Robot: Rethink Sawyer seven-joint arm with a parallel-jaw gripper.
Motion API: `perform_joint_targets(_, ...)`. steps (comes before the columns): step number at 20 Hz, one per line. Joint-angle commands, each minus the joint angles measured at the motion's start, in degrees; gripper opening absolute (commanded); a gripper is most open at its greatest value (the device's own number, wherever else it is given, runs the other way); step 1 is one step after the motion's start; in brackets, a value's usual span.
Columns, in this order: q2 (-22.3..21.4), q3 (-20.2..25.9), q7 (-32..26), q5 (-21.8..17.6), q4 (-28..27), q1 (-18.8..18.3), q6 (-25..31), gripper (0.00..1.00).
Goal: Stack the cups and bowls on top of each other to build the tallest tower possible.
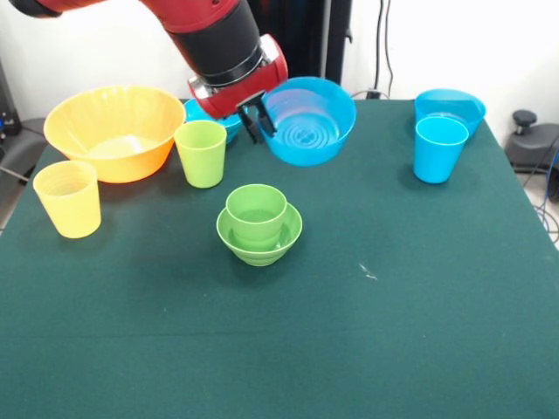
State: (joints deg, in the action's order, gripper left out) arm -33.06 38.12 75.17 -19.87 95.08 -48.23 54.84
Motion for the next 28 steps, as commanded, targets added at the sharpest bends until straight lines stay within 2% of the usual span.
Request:
perform_joint_targets(1, -2.94, 3.11, -7.37, -6.79, -1.18, 0.59, -8.92, 0.00)
perform_joint_targets(9, -3.66, 5.47, -5.21, -6.41, 0.51, -0.54, -14.37, 0.00)
perform_joint_targets(12, -3.87, 5.37, -4.93, -6.44, 0.61, -0.37, -14.56, 0.00)
perform_joint_targets(18, -2.79, 6.78, -5.38, -4.93, 2.48, -2.78, -14.98, 0.00)
perform_joint_targets(22, -2.30, 6.73, -5.95, -5.49, 2.03, -3.89, -14.17, 0.00)
perform_joint_targets(28, -1.02, 7.25, -9.89, -7.32, 0.34, -5.54, -12.22, 0.00)
